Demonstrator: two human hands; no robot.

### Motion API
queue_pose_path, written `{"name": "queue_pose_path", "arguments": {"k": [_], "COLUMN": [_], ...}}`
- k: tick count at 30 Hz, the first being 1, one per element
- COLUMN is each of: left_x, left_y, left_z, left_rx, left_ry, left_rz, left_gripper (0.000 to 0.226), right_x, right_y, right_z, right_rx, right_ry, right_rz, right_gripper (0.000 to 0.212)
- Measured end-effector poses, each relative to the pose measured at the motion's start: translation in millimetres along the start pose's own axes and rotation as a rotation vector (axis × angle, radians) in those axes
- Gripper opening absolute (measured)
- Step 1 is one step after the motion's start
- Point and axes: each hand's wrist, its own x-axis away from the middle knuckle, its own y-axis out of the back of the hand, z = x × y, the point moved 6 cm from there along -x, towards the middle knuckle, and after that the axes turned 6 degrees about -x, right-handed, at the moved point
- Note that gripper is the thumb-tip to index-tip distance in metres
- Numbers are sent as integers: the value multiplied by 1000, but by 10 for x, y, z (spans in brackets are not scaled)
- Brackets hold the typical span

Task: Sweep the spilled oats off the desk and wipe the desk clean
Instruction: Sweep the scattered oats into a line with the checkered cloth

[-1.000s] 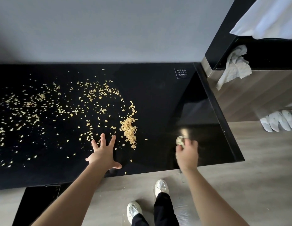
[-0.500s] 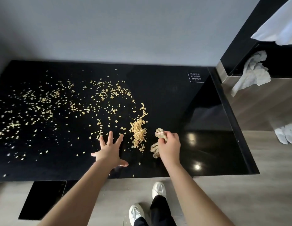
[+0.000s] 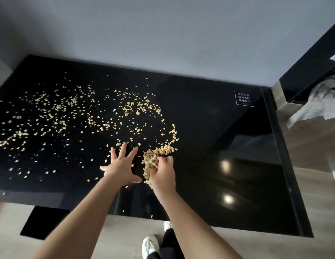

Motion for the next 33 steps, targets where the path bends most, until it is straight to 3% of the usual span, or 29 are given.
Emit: {"name": "queue_pose_path", "arguments": {"k": [4, 10, 13, 23, 27, 33], "left_x": [-91, -271, -320, -455, -489, -618], "left_y": [96, 228, 239, 366, 420, 532], "left_z": [71, 149, 153, 236, 301, 320], "left_rx": [12, 39, 43, -38, -85, -165], "left_ry": [6, 46, 50, -43, -97, -151], "left_rz": [11, 5, 6, 38, 51, 36], "left_gripper": [118, 117, 117, 118, 118, 115], "right_x": [-168, -798, -1004, -696, -651, -1149], "right_y": [225, 1058, 1109, -94, -98, 758], "right_z": [-34, -328, -489, 210, 246, 83], "right_rx": [-113, -12, 78, 72, 8, 42], "right_ry": [-18, -83, -149, 118, 125, 35], "right_rz": [63, -185, -230, 77, 158, -239], "right_gripper": [22, 15, 18, 22, 30, 27]}}
